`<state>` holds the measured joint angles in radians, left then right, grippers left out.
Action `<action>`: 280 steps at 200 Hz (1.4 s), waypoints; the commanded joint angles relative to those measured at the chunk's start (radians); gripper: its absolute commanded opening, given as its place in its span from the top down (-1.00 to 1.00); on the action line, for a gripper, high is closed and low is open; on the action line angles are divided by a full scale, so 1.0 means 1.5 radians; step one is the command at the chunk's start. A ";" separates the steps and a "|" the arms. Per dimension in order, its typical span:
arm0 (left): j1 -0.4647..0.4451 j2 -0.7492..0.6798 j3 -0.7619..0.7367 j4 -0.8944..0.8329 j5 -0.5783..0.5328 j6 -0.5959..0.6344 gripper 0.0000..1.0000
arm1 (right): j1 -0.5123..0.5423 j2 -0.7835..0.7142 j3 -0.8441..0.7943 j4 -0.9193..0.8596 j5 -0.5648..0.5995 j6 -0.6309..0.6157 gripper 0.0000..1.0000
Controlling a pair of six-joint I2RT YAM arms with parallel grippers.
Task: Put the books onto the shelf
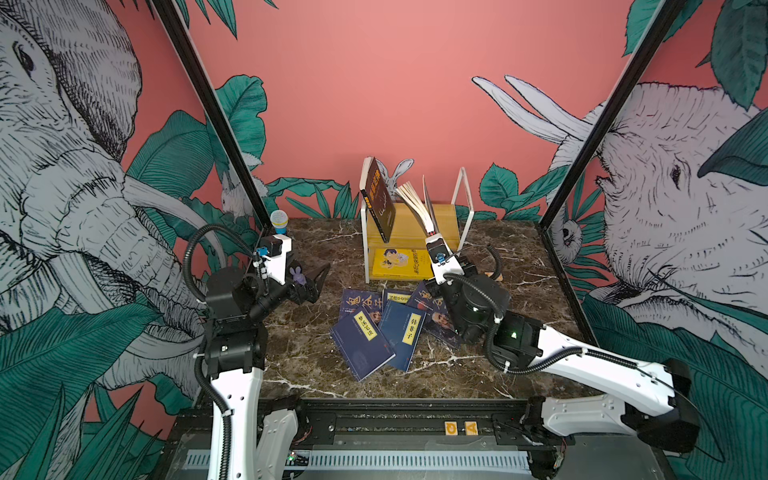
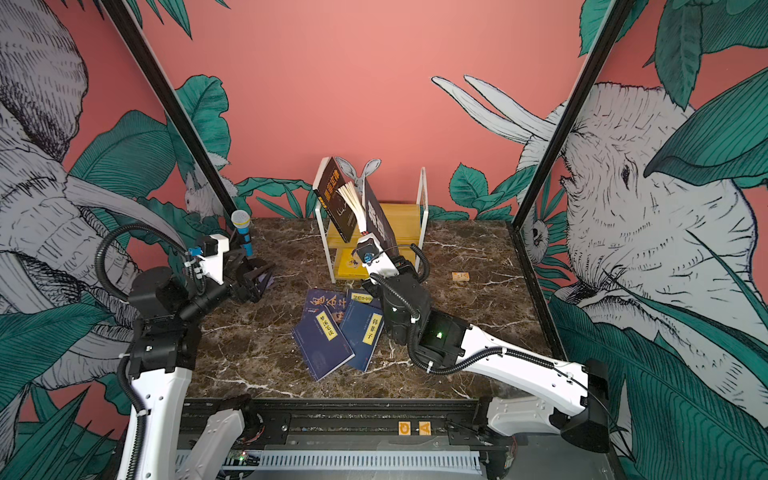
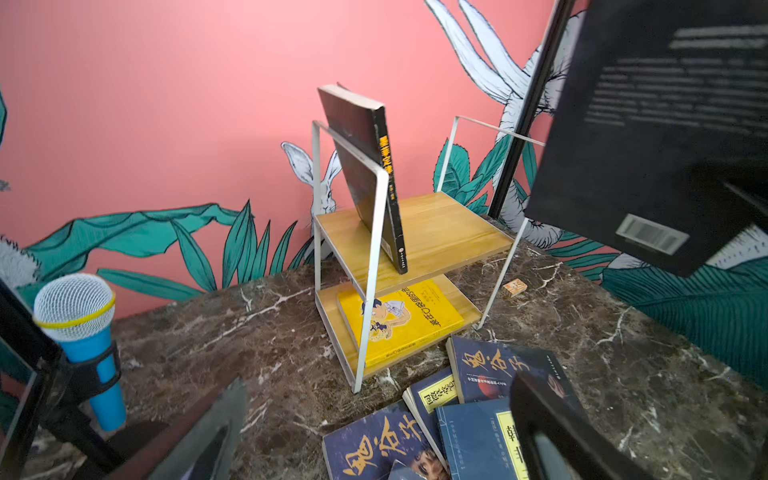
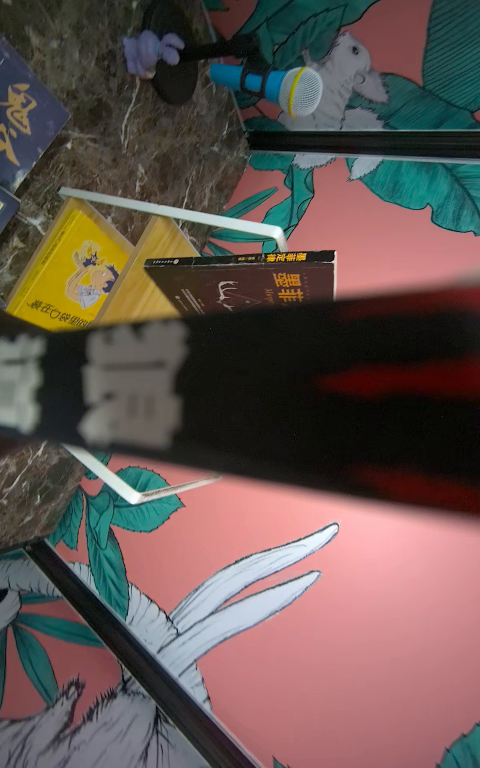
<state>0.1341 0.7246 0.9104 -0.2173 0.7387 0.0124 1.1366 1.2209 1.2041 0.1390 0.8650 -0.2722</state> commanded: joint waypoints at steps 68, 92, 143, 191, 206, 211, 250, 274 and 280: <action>-0.018 -0.102 -0.230 0.300 -0.041 -0.161 -0.99 | -0.117 0.057 0.138 -0.081 -0.124 0.293 1.00; -0.018 -0.140 -0.318 0.406 -0.085 -0.210 -0.99 | -0.135 0.107 0.174 -0.060 -0.120 0.315 1.00; -0.047 -0.175 -0.368 0.430 -0.115 -0.194 -0.99 | -0.205 0.216 0.267 -0.084 -0.142 0.425 1.00; -0.055 -0.200 -0.366 0.375 -0.149 -0.159 -0.99 | -0.230 0.324 0.358 -0.095 -0.130 0.435 1.00; -0.057 -0.201 -0.371 0.387 -0.148 -0.167 -0.99 | -0.230 0.354 0.372 -0.079 -0.124 0.431 1.00; -0.056 -0.201 -0.372 0.388 -0.148 -0.167 -0.99 | -0.230 0.363 0.377 -0.075 -0.124 0.431 1.00; -0.057 -0.217 -0.373 0.381 -0.159 -0.152 -0.99 | -0.230 0.433 0.431 -0.066 -0.118 0.405 1.00; -0.057 -0.211 -0.374 0.382 -0.166 -0.155 -0.99 | -0.230 0.450 0.435 -0.053 -0.105 0.411 1.00; -0.058 -0.213 -0.377 0.381 -0.171 -0.158 -0.99 | -0.230 0.453 0.436 -0.048 -0.105 0.410 1.00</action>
<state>0.0528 0.4099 0.3618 0.3435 0.5076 -0.2321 0.7925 1.9068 1.8072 -0.0406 0.6708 0.3473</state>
